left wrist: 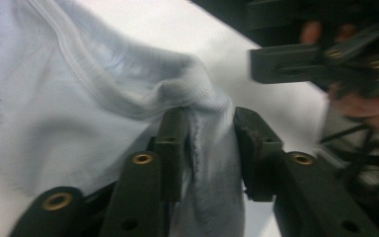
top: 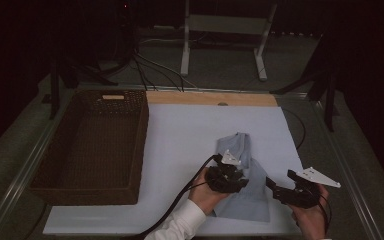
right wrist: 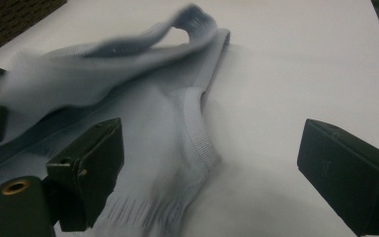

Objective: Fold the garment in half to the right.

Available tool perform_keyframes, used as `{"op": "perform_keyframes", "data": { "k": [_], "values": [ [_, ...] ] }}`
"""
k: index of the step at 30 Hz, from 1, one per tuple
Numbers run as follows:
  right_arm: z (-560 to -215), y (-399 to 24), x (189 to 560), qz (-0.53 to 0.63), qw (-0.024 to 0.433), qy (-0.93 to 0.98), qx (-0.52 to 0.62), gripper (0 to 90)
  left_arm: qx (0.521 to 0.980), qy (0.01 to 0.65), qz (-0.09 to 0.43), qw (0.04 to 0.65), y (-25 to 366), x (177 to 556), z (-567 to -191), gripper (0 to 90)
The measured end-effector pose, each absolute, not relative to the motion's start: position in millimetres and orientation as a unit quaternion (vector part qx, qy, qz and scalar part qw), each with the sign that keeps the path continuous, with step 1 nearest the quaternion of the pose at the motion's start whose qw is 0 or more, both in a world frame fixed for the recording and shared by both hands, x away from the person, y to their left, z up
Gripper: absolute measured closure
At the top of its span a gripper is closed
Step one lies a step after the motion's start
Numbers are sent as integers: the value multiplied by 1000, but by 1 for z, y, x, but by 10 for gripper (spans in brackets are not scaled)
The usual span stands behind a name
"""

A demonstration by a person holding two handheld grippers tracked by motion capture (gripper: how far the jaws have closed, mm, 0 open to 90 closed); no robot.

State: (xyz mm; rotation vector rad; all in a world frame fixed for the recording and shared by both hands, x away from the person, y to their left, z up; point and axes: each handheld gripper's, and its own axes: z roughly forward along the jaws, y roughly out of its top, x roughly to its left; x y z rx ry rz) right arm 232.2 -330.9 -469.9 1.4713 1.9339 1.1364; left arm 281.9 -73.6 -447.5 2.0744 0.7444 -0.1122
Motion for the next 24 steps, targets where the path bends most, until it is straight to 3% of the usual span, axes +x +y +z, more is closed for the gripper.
{"op": "perform_keyframes", "data": {
  "k": [8,14,24],
  "values": [
    [-470,-328,232,414,225,705,531,103,830,303,2,468,-64,281,-439,420],
    [-468,-323,232,415,219,710,526,106,823,318,52,468,-53,281,-437,213],
    [-466,-312,232,422,203,720,513,186,814,337,88,464,-31,284,-439,69]
  ]
}}
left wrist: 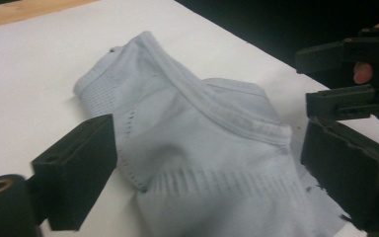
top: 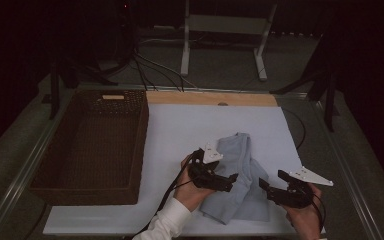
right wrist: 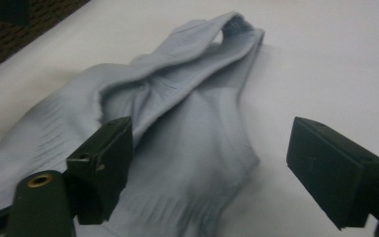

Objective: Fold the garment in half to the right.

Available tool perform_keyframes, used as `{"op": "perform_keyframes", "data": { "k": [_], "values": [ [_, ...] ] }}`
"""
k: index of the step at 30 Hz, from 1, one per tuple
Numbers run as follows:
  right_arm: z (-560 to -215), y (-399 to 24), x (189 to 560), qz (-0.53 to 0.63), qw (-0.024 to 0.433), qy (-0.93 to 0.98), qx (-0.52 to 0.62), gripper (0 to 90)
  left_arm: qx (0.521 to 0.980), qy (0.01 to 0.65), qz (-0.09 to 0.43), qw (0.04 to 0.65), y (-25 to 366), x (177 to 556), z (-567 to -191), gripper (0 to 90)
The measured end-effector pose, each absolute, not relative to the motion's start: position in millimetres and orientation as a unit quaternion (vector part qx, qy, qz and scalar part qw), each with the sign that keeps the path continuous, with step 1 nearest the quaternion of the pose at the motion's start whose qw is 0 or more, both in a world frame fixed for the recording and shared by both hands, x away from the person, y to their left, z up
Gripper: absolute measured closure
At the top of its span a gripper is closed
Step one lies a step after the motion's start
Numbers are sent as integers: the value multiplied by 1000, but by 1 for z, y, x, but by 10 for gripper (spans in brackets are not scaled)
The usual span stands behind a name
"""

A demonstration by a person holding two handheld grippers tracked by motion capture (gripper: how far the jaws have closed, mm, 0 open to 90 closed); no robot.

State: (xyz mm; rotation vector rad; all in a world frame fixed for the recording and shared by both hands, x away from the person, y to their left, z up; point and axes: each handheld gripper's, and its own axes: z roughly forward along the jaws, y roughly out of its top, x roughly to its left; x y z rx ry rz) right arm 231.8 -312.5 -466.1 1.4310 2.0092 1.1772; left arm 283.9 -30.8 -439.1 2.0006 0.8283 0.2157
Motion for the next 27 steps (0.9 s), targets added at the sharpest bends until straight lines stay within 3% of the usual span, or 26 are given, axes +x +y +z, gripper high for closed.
{"op": "perform_keyframes", "data": {
  "k": [11,18,19,21,27],
  "values": [
    [-467,-294,232,428,181,734,495,250,812,340,100,465,-14,285,-443,4],
    [-468,-282,232,431,167,746,479,392,807,348,109,465,-5,284,-445,3],
    [-469,-280,233,430,159,750,476,454,806,349,113,464,-2,284,-446,3],
    [-471,-278,234,428,149,754,476,496,804,352,114,465,1,284,-447,3],
    [-474,-275,239,422,132,758,479,559,802,359,114,464,7,284,-450,3]
  ]
}}
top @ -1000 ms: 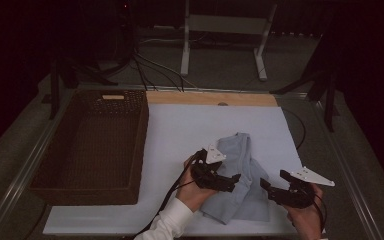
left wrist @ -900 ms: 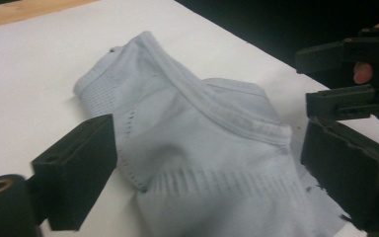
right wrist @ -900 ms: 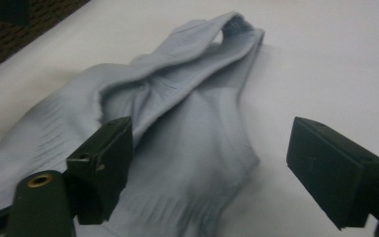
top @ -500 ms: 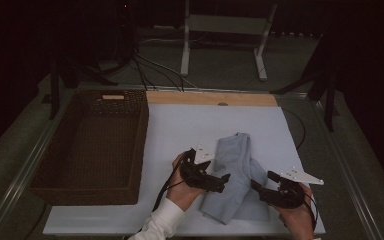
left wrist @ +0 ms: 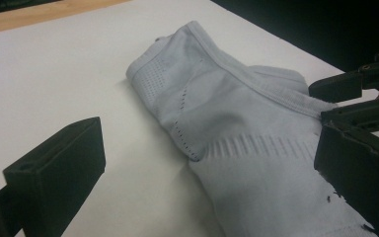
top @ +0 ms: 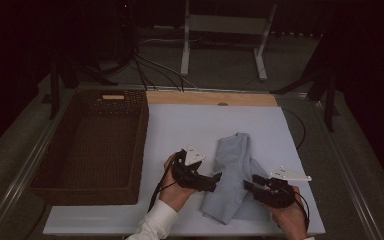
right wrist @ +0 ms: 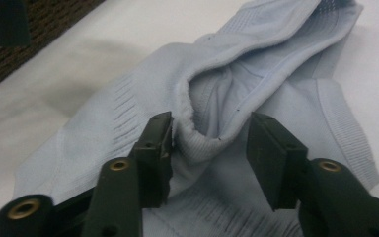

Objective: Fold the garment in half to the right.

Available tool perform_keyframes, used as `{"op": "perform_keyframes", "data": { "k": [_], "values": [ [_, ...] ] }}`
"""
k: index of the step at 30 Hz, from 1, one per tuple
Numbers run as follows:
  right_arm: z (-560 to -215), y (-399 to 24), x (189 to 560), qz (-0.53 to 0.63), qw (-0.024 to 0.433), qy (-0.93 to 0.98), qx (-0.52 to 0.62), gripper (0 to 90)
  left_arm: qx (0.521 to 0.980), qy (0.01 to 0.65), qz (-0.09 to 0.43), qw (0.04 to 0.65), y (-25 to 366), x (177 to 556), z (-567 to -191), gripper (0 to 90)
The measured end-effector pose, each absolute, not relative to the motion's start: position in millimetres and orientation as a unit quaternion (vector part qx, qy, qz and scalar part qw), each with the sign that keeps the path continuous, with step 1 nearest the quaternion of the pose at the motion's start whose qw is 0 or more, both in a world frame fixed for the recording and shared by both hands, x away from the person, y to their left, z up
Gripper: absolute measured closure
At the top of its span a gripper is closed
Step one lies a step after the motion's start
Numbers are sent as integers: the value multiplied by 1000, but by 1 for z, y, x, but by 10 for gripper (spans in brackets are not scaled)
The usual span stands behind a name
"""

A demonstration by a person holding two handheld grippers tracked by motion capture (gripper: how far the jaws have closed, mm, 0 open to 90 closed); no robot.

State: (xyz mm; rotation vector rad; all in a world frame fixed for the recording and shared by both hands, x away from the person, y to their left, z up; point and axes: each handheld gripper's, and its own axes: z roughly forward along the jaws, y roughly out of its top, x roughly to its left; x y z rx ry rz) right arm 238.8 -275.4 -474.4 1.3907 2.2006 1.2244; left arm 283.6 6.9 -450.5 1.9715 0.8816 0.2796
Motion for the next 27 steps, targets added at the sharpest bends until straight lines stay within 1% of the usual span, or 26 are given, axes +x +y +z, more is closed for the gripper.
{"op": "perform_keyframes", "data": {
  "k": [1,2,4,6,11,13,27],
  "values": [
    [-476,-274,241,418,124,761,480,637,803,360,114,462,8,284,-452,3],
    [-476,-273,241,416,123,763,479,682,802,361,113,462,9,284,-452,3],
    [-475,-271,242,415,122,767,474,758,801,363,112,462,9,284,-454,3],
    [-474,-270,243,413,127,770,468,807,801,363,111,463,10,284,-454,3],
    [-468,-271,244,417,148,767,465,826,800,361,111,466,10,283,-456,3],
    [-464,-277,247,418,162,760,470,827,802,357,110,465,10,281,-456,3],
    [-461,-302,258,397,202,746,494,827,808,328,103,479,4,276,-460,4]
  ]
}}
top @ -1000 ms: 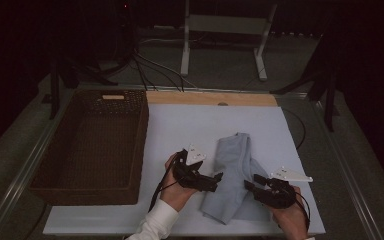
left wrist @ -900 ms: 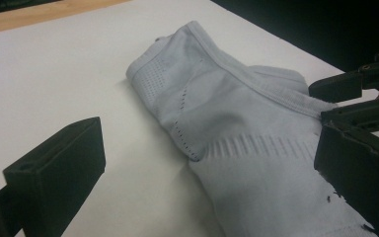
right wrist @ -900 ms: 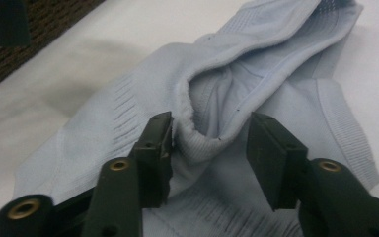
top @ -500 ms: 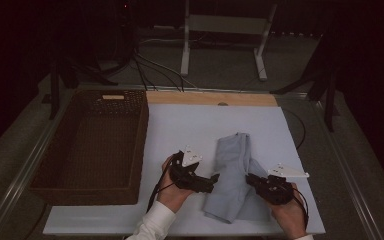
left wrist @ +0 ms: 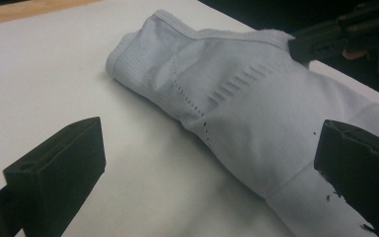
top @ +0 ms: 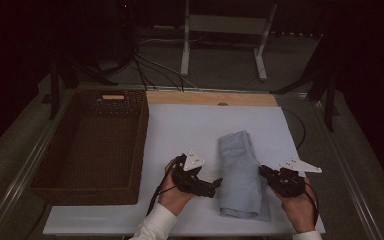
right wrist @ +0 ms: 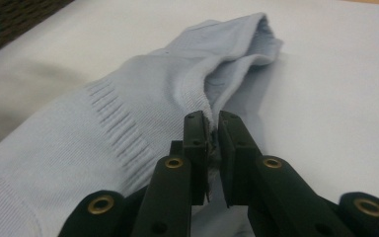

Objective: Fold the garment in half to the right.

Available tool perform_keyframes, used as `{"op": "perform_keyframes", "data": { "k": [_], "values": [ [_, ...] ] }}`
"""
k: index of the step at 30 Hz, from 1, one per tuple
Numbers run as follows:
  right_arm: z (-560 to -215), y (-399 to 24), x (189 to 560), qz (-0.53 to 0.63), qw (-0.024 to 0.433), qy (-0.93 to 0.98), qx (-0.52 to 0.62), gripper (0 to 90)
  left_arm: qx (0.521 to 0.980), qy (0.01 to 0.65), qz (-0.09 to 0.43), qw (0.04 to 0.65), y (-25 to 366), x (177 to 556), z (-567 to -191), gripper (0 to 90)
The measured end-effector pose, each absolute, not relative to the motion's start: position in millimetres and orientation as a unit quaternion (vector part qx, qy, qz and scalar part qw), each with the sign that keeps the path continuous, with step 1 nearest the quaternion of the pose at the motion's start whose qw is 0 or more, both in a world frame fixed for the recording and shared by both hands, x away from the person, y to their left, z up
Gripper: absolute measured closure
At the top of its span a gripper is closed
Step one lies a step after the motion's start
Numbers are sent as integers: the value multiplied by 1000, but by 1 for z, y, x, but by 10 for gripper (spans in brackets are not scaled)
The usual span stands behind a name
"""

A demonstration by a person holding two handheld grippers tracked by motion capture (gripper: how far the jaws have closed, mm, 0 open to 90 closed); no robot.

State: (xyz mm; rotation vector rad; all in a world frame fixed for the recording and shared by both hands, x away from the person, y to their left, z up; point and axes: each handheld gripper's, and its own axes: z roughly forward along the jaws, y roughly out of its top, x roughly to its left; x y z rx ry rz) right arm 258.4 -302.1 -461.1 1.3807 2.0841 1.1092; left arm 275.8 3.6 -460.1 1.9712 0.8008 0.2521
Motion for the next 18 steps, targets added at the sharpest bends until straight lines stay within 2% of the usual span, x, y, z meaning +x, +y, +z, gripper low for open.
{"op": "perform_keyframes", "data": {
  "k": [18],
  "values": [
    [-471,-313,265,353,231,753,505,824,827,313,66,463,-25,268,-465,47]
  ]
}}
